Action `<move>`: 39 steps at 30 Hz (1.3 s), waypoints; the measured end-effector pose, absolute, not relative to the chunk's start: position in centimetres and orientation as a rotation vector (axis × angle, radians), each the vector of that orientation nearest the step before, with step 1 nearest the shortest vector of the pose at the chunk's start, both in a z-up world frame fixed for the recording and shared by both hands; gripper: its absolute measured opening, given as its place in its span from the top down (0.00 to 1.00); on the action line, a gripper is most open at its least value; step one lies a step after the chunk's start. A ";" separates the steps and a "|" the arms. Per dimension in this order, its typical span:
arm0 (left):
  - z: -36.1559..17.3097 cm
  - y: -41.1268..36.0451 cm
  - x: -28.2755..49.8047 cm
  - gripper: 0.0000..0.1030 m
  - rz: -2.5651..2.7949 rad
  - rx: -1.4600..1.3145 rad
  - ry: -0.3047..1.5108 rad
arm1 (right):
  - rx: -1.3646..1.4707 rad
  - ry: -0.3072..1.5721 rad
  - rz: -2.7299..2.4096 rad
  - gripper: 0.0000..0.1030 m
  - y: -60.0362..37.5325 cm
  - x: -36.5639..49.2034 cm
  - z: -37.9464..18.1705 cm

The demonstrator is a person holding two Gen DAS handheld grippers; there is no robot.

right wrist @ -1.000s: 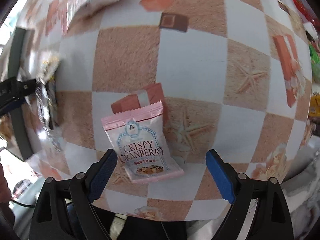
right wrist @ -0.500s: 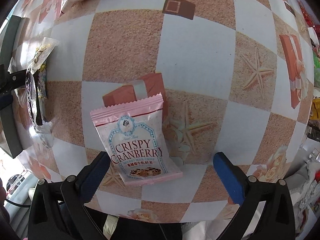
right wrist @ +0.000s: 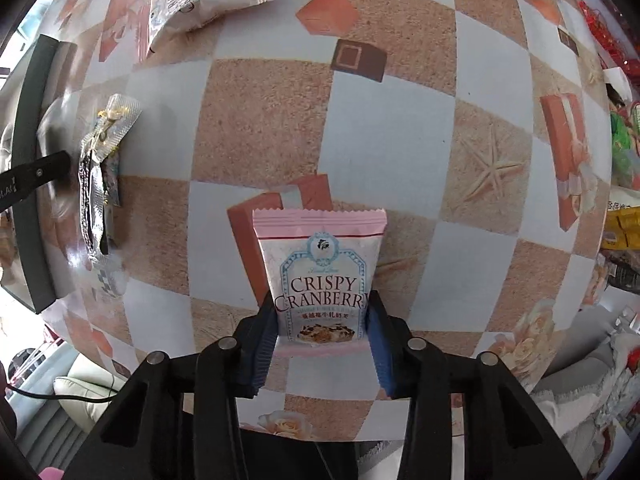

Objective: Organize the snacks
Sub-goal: 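Hold the cranberry packet in the right tool while the left tool grasps a clear dark bar, then carry the cranberry packet and clear dark bar into the tray and release both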

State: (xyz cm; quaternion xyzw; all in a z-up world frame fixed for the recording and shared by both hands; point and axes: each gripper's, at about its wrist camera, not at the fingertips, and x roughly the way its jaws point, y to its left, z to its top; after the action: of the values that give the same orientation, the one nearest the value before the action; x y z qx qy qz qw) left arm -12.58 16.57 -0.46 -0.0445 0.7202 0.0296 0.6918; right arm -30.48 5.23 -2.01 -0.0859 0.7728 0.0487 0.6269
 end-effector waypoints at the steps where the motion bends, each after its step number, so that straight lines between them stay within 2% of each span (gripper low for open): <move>1: -0.3 16.5 -12.6 0.82 0.049 -0.098 1.611 | -0.189 1.770 0.108 0.58 5.2 -30.5 -1.9; 5: 0.7 16.5 -13.6 0.83 0.026 -0.060 1.584 | -0.109 1.769 0.113 0.58 4.9 -30.6 -1.1; 24: 6.8 17.9 -17.0 0.83 -0.012 -0.041 1.463 | -0.121 1.702 0.162 0.58 4.7 -31.3 3.0; 39: 8.6 24.1 -18.8 0.83 0.029 -0.113 1.393 | -0.173 1.608 0.240 0.58 9.9 -31.0 7.4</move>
State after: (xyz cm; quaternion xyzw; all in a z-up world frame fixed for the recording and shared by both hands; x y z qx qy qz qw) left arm -18.76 24.06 8.64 -0.0521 0.6412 0.0132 0.7655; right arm -30.95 9.85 7.40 -0.0771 0.7175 0.1069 0.6840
